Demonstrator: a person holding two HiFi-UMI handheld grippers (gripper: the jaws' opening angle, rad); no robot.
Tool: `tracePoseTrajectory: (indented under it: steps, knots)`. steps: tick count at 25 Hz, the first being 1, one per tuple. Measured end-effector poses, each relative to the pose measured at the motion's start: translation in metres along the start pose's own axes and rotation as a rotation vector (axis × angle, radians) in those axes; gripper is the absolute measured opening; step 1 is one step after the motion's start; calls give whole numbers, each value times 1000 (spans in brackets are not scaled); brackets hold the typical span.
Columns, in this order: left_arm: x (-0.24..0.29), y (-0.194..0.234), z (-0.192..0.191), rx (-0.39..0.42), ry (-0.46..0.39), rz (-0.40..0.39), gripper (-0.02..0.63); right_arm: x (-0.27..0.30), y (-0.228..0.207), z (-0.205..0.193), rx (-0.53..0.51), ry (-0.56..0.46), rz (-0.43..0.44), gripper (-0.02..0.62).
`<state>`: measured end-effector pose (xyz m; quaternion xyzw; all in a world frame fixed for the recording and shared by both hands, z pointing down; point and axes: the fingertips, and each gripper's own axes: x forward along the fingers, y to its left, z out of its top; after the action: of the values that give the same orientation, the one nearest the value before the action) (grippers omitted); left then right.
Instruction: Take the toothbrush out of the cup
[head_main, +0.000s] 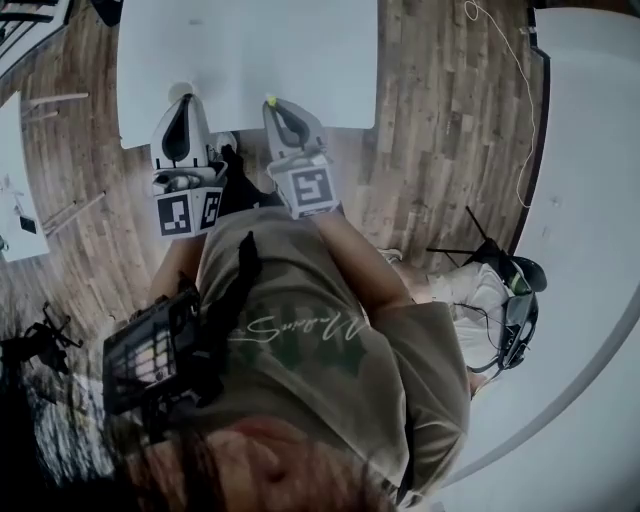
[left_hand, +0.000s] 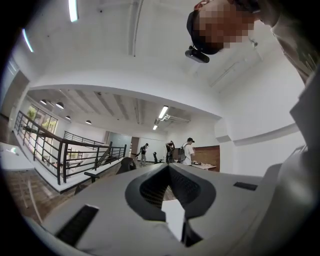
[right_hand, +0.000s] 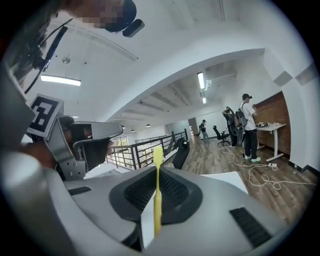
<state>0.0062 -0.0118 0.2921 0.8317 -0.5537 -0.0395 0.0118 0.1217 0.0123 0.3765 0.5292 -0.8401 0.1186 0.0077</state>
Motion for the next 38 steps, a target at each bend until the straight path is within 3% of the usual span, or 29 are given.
tracePoseTrajectory:
  steps: [5, 11, 14, 24, 33, 38]
  knots:
    - [0, -30, 4, 19, 1, 15, 11, -11, -37, -2, 47, 1, -15, 18]
    - [0, -28, -10, -1, 20, 39, 11, -8, -68, -40, 84, 57, -46, 18]
    - [0, -28, -16, 42, -9, 36, 11, -1, -80, -67, 97, 74, -57, 18]
    - [17, -19, -90, 40, -20, -16, 11, 31, -111, -171, 94, 153, -91, 18]
    - [31, -19, -130, -15, 16, -29, 11, 51, -129, -209, 64, 157, -105, 25]
    - [40, -22, -133, 10, 11, -38, 11, 64, -140, -231, 12, 218, -148, 28]
